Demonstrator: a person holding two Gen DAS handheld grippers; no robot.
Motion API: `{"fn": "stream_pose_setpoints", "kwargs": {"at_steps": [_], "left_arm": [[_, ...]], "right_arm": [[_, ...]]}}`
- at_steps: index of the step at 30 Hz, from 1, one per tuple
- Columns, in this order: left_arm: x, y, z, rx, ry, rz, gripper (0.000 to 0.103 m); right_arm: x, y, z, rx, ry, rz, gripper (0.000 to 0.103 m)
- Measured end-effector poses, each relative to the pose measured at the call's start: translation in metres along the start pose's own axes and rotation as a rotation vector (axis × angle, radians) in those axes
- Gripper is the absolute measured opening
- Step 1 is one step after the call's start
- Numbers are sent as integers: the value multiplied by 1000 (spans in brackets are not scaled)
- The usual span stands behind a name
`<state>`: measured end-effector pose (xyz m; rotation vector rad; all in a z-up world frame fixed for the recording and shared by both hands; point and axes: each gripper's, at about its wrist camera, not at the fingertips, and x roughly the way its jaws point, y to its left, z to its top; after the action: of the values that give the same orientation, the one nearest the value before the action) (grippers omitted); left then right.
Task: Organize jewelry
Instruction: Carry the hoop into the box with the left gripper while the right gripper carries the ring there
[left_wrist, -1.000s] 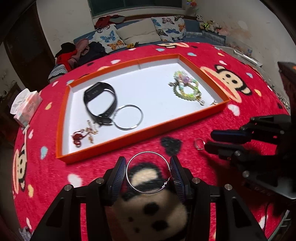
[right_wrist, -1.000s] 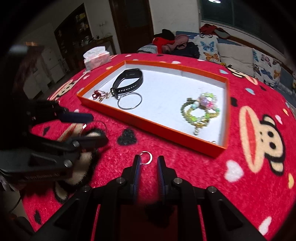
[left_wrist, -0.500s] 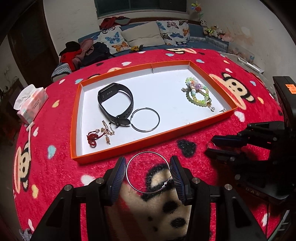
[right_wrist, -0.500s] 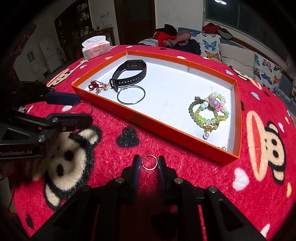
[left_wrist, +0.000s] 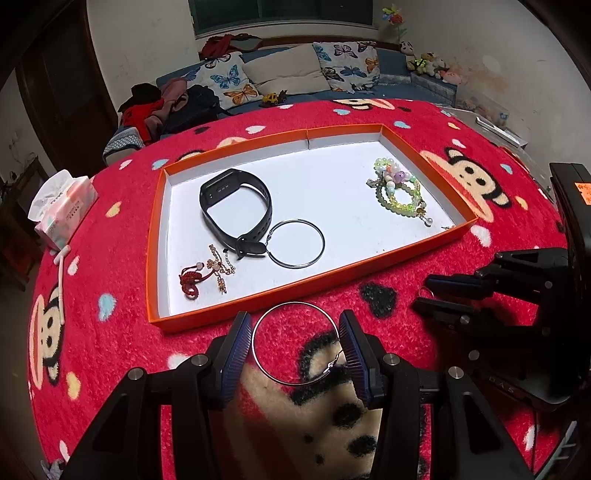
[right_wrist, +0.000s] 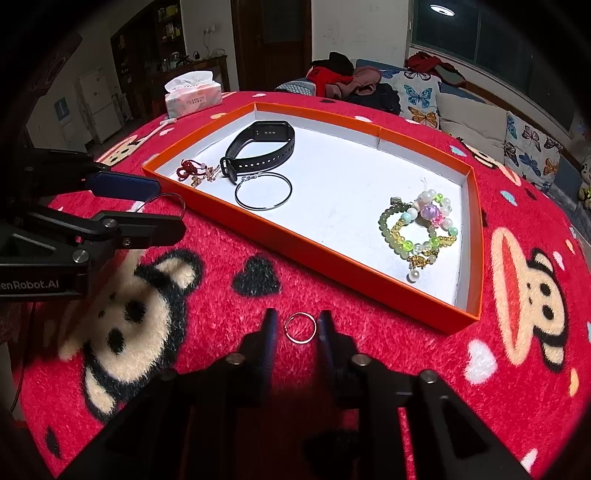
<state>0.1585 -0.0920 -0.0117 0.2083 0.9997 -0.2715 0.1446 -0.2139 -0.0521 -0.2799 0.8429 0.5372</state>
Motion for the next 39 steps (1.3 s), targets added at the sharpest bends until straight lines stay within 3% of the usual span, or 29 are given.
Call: {"fn": "stream_pose_setpoints", "kwargs": {"at_steps": [8, 20, 39], "left_arm": [[-4, 5, 11, 0, -21, 3, 52], [16, 11, 60, 2, -45, -12, 52], [58, 13, 76, -1, -13, -34, 53]], "right_arm": [[-9, -4, 1, 15, -23, 16, 20], [-21, -37, 30, 107, -119, 12, 21], [7, -58, 38, 191, -80, 2, 21]]}}
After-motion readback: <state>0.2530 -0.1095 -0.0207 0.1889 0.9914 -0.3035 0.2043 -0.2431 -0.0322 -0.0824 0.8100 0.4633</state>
